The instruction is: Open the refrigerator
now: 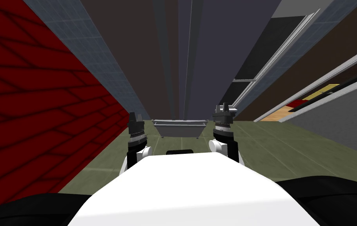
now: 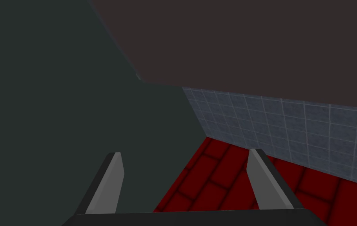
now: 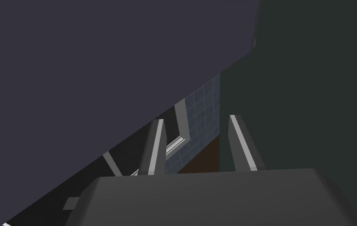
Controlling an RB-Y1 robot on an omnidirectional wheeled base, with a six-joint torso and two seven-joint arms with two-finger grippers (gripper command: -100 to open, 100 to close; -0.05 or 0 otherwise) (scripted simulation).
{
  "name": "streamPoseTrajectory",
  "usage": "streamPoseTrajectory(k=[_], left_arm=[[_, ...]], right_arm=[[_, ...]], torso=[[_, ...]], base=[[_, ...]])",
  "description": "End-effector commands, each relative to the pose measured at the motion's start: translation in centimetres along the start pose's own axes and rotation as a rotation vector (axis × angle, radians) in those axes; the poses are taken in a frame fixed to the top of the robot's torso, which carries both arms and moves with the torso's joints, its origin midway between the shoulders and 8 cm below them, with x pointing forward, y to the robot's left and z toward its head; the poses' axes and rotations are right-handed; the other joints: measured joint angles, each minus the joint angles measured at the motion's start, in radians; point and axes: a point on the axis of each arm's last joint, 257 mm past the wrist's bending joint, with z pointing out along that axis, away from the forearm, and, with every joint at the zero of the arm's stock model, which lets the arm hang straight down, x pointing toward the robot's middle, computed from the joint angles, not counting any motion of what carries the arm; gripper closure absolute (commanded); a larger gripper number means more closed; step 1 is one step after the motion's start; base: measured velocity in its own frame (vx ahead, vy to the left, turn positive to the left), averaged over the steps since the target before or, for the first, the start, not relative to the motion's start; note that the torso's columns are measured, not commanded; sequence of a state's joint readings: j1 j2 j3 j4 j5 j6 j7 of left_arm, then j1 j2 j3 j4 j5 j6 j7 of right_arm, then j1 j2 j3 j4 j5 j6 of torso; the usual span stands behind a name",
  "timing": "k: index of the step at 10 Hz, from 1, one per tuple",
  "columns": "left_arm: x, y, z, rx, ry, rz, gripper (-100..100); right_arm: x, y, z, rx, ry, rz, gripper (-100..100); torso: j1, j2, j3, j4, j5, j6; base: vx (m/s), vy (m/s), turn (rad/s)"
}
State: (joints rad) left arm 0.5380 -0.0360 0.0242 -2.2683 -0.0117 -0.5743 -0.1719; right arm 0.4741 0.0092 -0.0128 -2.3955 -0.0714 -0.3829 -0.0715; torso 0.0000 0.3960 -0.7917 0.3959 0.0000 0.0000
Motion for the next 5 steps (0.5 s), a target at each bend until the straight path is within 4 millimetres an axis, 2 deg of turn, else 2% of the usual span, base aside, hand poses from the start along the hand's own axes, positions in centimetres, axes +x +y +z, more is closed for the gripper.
streamPoseTrajectory(k=[1,3,4,5], left_arm=[[0.0,0.0,0.0,0.0,0.0,0.0,0],[0.0,0.0,0.0,0.0,0.0,0.0,0],[0.0,0.0,0.0,0.0,0.0,0.0,0],[0.0,0.02,-0.01,0.0,0.0,0.0,0]], right_arm=[[0.0,0.0,0.0,0.0,0.0,0.0,0],[0.0,0.0,0.0,0.0,0.0,0.0,0],[0.61,-0.47,-0.04,0.012,0.04,-0.057,-100],[0.93,-0.78,-0.09,0.019,0.061,-0.092,-100]], torso=[[0.0,0.074,-0.147,0.074,0.0,0.0],[0.0,0.222,-0.443,0.221,0.0,0.0],[0.0,0.295,-0.59,0.295,0.0,0.0],[0.001,0.329,-0.66,0.328,0.0,0.0]], base=[[0.0,0.0,0.0],[0.0,0.0,0.0],[0.017,0.024,-0.066],[0.02,0.052,-0.091]])
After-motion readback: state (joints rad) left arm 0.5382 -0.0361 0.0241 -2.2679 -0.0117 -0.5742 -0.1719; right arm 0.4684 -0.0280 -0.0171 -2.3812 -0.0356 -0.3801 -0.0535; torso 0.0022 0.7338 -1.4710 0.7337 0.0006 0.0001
